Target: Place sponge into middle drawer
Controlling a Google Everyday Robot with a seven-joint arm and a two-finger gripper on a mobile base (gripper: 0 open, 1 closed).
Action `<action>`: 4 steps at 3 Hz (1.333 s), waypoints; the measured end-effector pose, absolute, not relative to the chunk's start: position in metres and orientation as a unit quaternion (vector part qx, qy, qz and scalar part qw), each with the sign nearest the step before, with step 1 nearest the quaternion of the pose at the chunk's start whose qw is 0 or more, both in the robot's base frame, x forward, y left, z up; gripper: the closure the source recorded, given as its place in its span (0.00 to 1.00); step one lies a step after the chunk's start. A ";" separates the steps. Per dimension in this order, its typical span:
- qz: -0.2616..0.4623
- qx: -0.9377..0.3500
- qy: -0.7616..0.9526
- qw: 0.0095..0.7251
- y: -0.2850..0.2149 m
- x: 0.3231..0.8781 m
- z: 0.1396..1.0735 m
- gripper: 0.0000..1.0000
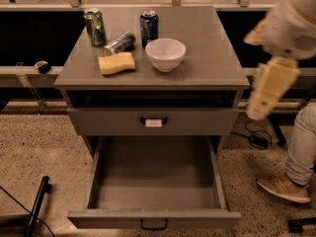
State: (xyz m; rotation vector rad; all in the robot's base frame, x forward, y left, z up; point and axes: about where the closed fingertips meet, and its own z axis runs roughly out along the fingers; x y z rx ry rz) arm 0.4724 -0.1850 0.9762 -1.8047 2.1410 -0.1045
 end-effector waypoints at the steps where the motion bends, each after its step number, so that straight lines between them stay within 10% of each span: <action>1: -0.041 -0.683 0.707 0.182 -0.126 0.539 0.978 0.00; 4: -0.034 -0.725 0.655 0.209 -0.031 0.624 0.991 0.00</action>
Offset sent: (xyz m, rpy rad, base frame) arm 0.2164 0.2046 -0.0021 -0.0281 -0.0222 0.3643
